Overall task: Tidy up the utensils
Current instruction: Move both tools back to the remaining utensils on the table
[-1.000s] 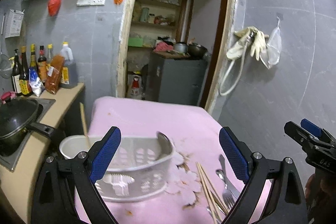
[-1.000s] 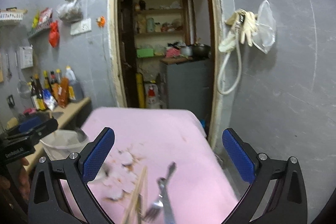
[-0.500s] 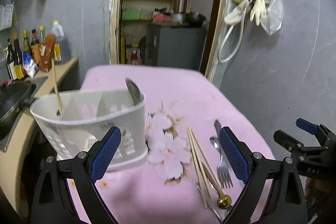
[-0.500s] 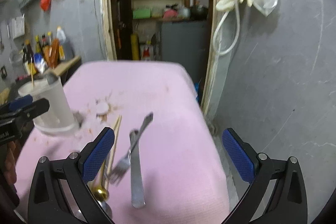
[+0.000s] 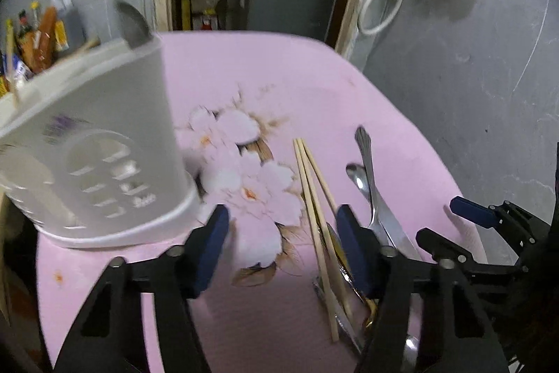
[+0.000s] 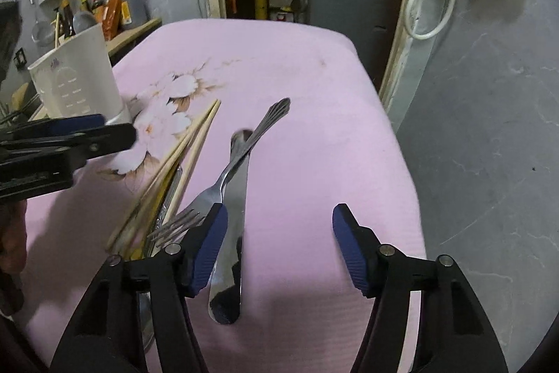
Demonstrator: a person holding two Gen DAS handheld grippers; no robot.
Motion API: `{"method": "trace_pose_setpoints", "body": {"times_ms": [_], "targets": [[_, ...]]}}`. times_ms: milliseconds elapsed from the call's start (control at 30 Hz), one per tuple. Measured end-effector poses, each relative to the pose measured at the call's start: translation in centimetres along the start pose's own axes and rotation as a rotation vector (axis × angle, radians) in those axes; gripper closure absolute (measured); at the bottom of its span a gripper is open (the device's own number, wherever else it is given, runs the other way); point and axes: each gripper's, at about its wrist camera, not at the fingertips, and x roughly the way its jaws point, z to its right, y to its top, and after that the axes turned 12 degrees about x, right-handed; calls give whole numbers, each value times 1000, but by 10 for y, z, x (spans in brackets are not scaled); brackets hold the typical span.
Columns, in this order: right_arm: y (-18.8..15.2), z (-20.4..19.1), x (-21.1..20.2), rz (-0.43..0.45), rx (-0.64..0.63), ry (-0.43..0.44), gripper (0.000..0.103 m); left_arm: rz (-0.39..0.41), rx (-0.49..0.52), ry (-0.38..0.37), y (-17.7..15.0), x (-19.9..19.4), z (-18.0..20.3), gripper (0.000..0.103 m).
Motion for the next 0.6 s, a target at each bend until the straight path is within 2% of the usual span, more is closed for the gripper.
{"method": "trace_pose_setpoints", "body": {"times_ms": [133, 600], "targets": [[-3, -1, 6, -22, -14, 9, 43, -72, 23, 15, 1, 20, 3, 61], [-5, -11, 20, -35, -78, -11, 42, -141, 83, 45, 9, 48, 7, 61]]}}
